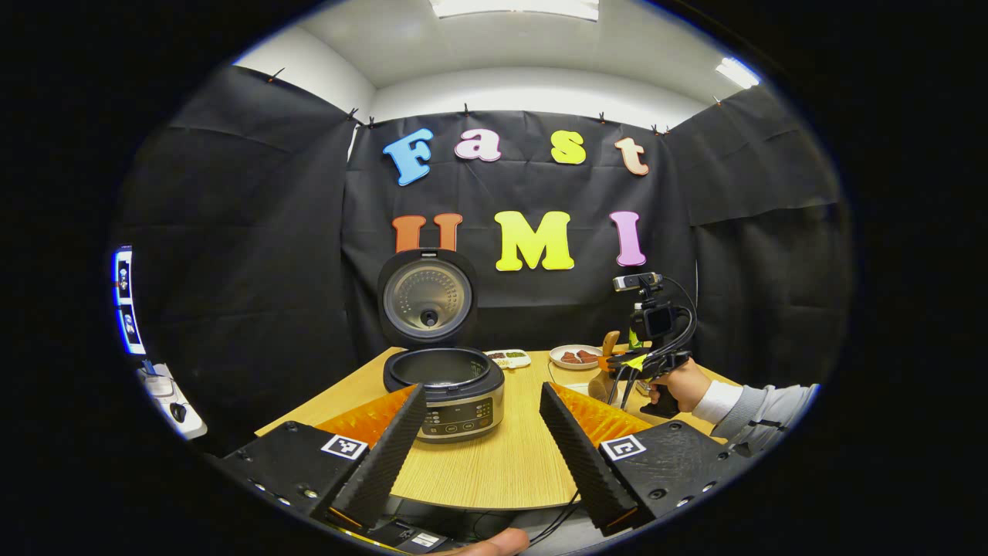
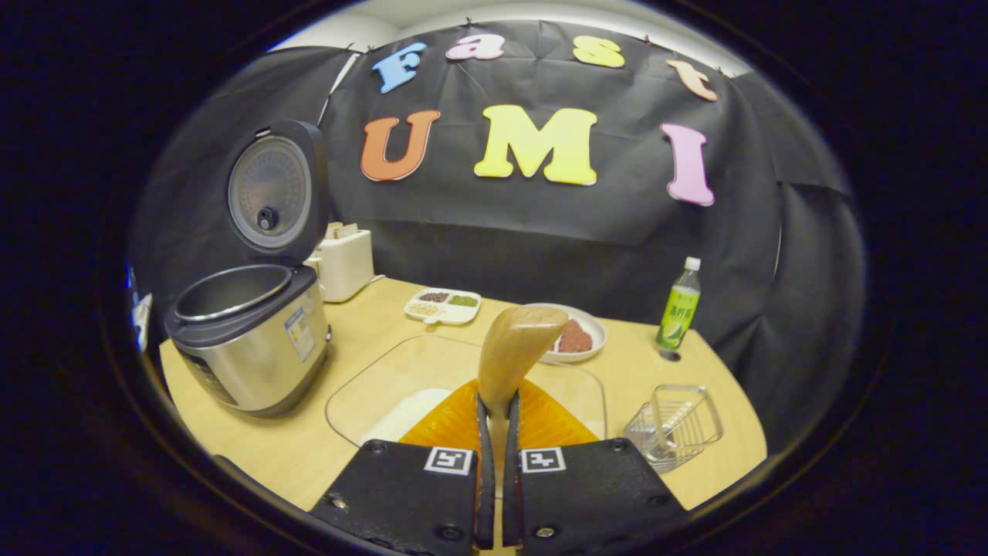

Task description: Close the left gripper, press the button to open the rice cooker; take a wooden spoon from the chopstick holder with the right hand, scoop a spoonful of rice and pour it into the rice cooker, then put the wooden spoon back into the chopstick holder.

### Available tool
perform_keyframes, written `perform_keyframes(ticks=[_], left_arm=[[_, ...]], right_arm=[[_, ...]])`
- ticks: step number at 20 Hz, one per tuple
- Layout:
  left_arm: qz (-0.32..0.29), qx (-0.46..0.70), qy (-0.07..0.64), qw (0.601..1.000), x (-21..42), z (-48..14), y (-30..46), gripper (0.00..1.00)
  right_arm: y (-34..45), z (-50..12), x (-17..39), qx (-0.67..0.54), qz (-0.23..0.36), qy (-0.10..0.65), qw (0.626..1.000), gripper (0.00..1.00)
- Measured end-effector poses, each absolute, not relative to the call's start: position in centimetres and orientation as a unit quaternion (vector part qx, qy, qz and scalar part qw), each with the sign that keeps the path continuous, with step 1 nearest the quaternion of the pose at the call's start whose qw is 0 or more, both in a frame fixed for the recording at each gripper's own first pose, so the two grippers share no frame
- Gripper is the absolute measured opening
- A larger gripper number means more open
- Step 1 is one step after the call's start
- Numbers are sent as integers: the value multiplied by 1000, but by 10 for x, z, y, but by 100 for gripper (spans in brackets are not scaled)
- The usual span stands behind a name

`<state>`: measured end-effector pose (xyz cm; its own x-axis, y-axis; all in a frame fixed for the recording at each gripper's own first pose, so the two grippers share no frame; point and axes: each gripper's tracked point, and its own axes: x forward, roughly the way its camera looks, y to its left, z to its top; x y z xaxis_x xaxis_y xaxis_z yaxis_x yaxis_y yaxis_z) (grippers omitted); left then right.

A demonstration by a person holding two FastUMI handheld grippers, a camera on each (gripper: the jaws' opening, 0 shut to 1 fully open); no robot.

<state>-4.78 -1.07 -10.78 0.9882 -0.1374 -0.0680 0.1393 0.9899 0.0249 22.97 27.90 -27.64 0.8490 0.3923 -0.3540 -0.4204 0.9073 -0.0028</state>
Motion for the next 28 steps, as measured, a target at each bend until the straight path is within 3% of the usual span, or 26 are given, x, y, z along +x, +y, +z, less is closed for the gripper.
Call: perform_keyframes(ticks=[9, 16, 28], left_arm=[[-69, -32, 34, 997, -51, -103, 4, 94], [-67, -7, 35, 997, -51, -107, 3, 94], [-62, -6, 37, 997, -57, -107, 3, 94]], right_arm=[[301, -277, 231, 146, 253, 227, 929, 10], [290, -274, 241, 347, 261, 275, 858, 9], [232, -260, 248, 485, 201, 263, 809, 9]])
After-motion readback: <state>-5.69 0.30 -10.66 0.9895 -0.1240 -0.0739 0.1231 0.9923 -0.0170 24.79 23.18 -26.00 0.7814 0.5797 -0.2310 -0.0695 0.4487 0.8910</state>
